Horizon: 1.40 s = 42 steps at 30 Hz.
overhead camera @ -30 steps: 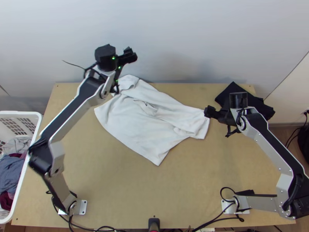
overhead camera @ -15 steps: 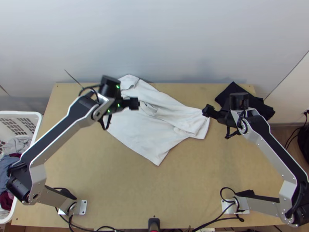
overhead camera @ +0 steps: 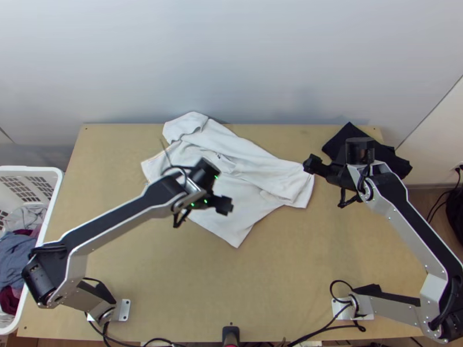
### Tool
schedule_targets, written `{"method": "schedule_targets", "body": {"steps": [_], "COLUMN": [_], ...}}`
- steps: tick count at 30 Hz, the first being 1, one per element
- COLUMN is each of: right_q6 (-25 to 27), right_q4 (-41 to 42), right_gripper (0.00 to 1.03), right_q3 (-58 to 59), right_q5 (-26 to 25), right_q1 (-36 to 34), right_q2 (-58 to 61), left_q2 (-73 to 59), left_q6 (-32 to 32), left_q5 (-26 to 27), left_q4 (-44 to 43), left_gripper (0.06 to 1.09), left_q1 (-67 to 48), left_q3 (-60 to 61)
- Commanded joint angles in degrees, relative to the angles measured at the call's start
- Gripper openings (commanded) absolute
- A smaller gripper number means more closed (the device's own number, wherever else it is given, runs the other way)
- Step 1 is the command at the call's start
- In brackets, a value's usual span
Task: Fold the t-shirt
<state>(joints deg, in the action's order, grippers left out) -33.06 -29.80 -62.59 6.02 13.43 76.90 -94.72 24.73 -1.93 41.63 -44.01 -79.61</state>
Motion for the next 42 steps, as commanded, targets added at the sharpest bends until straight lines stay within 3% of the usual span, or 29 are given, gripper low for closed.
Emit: {"method": "schedule_targets", "body": {"steps": [1, 22, 28, 35, 42], "right_q6": [-0.5, -1.5, -1.5, -1.6, -1.1], "right_q4": [0.1, -0.2, -0.8, -1.3, -2.5], "right_gripper": [0.99, 0.99, 0.99, 0.99, 0.99], "right_q3": [0.0, -3.3, -3.2, -2.8, -4.3], "right_q5": [0.0, 0.0, 0.0, 0.0, 0.0], "right_q1": [0.0, 1.2, 1.2, 1.0, 1.9], "right_q2": [0.1, 2.6, 2.5, 2.2, 2.2], "left_q2": [-3.7, -13.0, -10.8, -10.4, -3.6], "left_q6": [-1.6, -2.3, -2.3, -2.6, -4.5], "left_q5": [-1.7, -3.3, -6.2, -10.6, -9.4], "left_q4": [-0.4, -2.0, -9.7, -11.1, -9.6], "left_gripper": [0.99, 0.96, 0.48, 0.11, 0.1], "left_q1": [-4.8, -12.0, -11.9, -11.8, -11.9], "left_q3": [1.3, -0.1, 4.6, 5.8, 11.8]}}
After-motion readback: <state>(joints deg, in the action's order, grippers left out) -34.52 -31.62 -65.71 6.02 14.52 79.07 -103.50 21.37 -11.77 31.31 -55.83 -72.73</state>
